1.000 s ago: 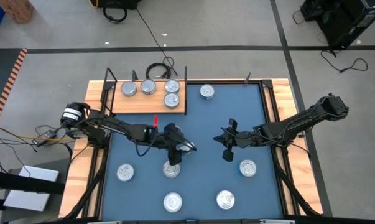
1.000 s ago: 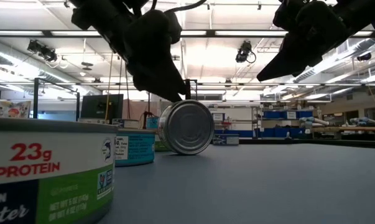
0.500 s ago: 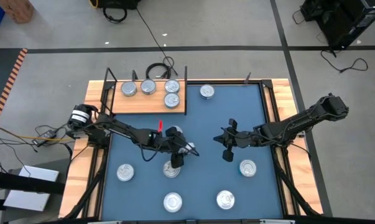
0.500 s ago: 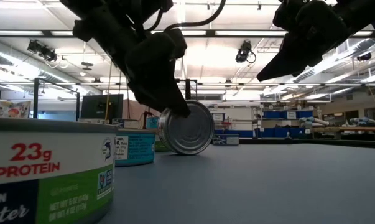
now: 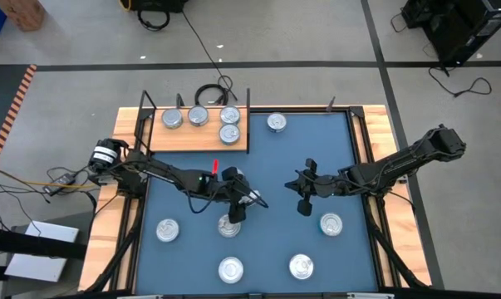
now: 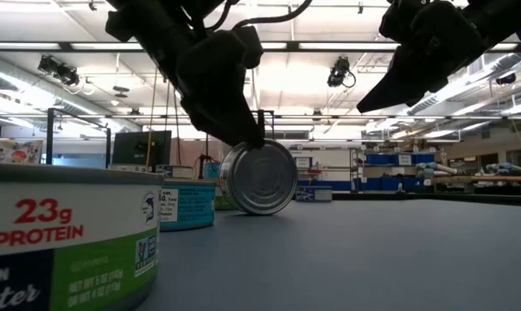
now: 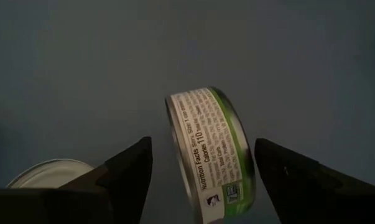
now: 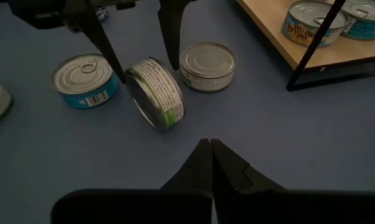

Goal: Stack canned seafood by type on shelf
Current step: Stack the green tuna can on top of the green tuna can on the shelf

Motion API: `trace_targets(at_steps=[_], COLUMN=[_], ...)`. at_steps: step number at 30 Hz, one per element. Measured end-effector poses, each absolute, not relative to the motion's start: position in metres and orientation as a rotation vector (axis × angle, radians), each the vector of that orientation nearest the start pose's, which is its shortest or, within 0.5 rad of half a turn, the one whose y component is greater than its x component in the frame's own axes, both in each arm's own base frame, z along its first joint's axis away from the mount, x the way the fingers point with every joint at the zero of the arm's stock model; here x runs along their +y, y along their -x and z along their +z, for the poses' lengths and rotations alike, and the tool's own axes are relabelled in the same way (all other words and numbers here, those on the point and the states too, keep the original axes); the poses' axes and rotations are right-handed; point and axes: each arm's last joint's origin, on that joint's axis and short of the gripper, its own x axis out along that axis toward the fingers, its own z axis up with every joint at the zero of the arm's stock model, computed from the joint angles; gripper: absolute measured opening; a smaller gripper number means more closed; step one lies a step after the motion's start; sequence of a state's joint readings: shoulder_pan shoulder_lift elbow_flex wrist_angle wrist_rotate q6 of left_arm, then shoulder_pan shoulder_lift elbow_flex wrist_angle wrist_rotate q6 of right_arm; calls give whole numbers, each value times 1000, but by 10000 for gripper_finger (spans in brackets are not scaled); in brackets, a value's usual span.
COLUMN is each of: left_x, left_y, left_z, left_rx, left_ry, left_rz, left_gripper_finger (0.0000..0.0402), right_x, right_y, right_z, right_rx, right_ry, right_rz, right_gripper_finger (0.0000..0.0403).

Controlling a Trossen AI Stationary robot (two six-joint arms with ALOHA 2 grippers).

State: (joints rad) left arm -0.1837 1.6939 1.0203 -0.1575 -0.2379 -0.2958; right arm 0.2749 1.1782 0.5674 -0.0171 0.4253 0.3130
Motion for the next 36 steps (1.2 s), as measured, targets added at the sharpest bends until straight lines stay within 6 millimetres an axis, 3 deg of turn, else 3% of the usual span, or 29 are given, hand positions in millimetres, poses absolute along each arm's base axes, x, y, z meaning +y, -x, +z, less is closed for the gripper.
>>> trace_targets(at_steps=[6,16,22,31,36], left_x=[-56,-56,-55,-46,-39], left_y=[-341,-340,-338,-331,-310], left_z=[188,187,188,236,267], left_rx=[805,832,844,861,816], left_ry=[99,-19,-149,-397,-445], left_rz=[169,123,106,323,452], left_gripper_finger=[262,152,150,150,150], right_x=[51,51,51,51,53], right_y=[-225,-225,-225,-223,-223], right_z=[201,201,201,199,199], right_rx=[559,559,559,579,581], right_ry=[-88,-90,-90,-88,-87], right_rz=[-235,-236,-236,-239,-232], right_gripper_finger=[3,3,3,3,3])
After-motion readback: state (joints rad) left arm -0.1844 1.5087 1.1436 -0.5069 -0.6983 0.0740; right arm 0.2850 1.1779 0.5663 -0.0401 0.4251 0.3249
